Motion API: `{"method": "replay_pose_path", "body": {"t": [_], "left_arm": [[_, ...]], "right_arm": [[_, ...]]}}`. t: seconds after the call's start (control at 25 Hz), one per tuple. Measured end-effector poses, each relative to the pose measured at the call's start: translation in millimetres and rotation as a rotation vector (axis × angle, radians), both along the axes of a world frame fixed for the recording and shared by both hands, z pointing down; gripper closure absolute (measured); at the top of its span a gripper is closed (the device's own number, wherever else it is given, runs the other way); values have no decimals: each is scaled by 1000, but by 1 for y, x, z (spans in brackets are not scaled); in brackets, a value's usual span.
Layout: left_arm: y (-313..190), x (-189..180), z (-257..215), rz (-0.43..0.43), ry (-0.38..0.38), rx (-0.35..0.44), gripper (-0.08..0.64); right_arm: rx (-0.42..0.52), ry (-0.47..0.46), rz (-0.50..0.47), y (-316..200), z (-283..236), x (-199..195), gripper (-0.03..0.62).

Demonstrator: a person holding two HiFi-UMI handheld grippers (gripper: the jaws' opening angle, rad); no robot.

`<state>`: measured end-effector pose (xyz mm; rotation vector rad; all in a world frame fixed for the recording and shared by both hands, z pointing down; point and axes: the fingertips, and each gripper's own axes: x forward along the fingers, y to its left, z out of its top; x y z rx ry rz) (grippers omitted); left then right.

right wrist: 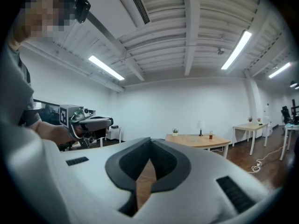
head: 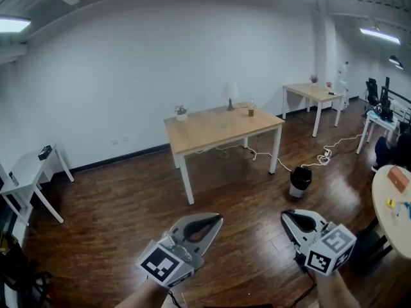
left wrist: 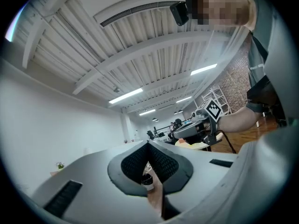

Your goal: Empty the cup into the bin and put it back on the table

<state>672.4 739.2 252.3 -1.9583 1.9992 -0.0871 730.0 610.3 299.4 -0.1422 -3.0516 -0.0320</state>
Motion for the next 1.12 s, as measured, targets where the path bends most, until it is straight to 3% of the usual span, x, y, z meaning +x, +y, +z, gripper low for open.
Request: {"method": "replay_pose_path", "body": {"t": [0.2, 0.4, 0.68, 1.12], "left_arm": [[-9, -34, 0, 32, 40, -6, 569], [-19, -56, -8, 78, 20, 77, 569], [-57, -104, 18, 18, 182, -14, 569], [-144, -185, 26, -53, 196, -48, 569]], "right_arm": [[9, 8, 18, -5, 0, -38, 594], [4, 10, 18, -8, 1, -64, 594], [-28, 33, 33, -37, 10, -98, 594], [-43, 10, 13, -125, 7, -181, 594]]}}
